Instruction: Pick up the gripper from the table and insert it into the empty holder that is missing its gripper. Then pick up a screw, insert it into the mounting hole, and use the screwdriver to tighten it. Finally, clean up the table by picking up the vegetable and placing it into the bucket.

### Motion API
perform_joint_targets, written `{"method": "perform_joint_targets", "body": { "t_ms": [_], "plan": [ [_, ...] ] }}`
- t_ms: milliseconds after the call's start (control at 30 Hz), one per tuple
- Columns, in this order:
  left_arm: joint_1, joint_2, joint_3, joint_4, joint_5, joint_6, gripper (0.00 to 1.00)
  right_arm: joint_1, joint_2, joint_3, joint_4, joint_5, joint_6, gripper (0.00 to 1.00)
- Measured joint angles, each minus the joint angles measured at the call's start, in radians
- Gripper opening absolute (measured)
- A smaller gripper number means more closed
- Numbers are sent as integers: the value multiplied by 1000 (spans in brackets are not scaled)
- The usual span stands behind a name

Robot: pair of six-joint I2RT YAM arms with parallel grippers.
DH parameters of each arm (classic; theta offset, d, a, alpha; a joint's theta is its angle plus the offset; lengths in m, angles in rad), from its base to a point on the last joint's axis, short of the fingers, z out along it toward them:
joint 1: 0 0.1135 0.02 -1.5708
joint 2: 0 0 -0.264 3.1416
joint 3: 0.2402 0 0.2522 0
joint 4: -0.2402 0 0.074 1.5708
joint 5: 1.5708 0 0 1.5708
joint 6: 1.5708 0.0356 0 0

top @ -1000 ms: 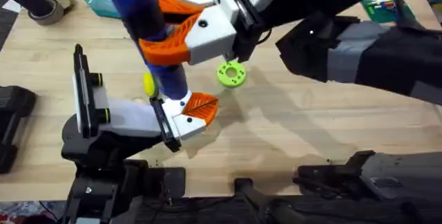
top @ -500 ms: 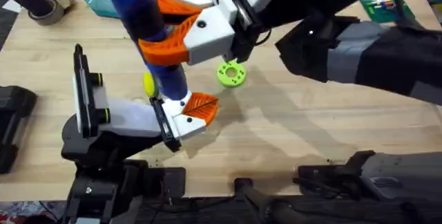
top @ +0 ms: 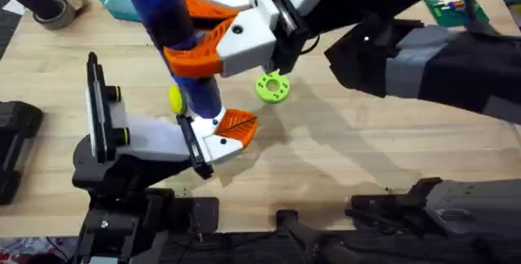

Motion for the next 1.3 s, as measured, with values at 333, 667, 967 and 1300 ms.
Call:
{"method": "perform_joint_targets", "body": {
  "t_ms": [333,667,967,1300],
  "plan": [
    [0,0,0,0,0,0,9,6,0,-3,-6,0,0,66],
    [0,0,0,0,0,0,9,7,0,-3,-6,0,0,66],
    [0,0,0,0,0,0,9,7,0,-3,-6,0,-11,66],
    [0,0,0,0,0,0,9,7,1,-20,-4,18,-27,66]
  ]
}}
